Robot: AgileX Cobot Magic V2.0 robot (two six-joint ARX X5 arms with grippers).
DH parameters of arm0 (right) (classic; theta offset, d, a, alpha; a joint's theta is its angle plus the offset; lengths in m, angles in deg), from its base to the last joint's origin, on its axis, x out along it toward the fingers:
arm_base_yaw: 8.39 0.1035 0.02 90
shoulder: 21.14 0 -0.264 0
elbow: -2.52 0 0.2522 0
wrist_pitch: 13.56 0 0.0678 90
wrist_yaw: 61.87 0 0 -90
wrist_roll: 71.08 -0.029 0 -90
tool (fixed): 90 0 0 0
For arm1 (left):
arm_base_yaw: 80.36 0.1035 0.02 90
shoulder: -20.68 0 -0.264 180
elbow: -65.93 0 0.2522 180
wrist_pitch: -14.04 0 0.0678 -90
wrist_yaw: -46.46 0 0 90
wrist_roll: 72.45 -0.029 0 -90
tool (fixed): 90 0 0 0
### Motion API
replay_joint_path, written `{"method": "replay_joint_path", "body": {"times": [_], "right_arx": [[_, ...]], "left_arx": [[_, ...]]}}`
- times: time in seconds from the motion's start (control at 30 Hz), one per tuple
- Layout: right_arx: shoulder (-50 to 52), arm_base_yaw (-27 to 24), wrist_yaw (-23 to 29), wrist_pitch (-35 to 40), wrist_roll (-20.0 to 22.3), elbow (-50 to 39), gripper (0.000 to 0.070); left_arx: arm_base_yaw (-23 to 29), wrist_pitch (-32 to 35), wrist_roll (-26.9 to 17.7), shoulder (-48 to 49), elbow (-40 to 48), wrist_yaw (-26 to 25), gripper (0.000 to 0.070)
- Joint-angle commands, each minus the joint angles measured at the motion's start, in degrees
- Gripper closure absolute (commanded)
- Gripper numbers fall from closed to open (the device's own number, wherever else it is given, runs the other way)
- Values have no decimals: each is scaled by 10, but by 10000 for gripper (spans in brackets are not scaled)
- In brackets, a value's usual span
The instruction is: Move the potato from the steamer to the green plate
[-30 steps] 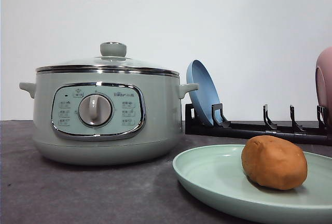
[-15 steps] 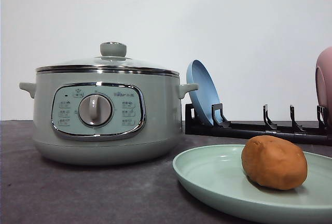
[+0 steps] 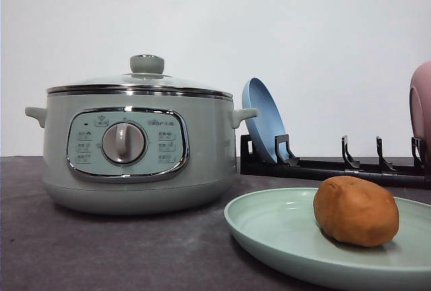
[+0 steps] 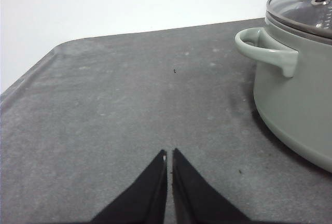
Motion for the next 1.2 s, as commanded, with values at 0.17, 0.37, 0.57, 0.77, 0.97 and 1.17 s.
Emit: {"method": "replay_joint_path", "body": {"times": [0.17, 0.37, 0.57, 0.77, 0.97, 1.17], "right_arx": [[1, 0, -1, 6, -2, -3, 700], [1, 0, -1, 6, -2, -3, 700], [1, 0, -1, 6, -2, -3, 700], [1, 0, -1, 6, -2, -3, 700], [1, 0, -1, 6, -2, -3, 700], [1, 0, -1, 6, -2, -3, 700]], "left_arx": [[2, -4, 2, 1, 12, 0, 690], [2, -4, 2, 1, 12, 0, 690], [2, -4, 2, 1, 12, 0, 690], [2, -4, 2, 1, 12, 0, 690], [2, -4, 2, 1, 12, 0, 690], [2, -4, 1, 1, 12, 0, 690]]}}
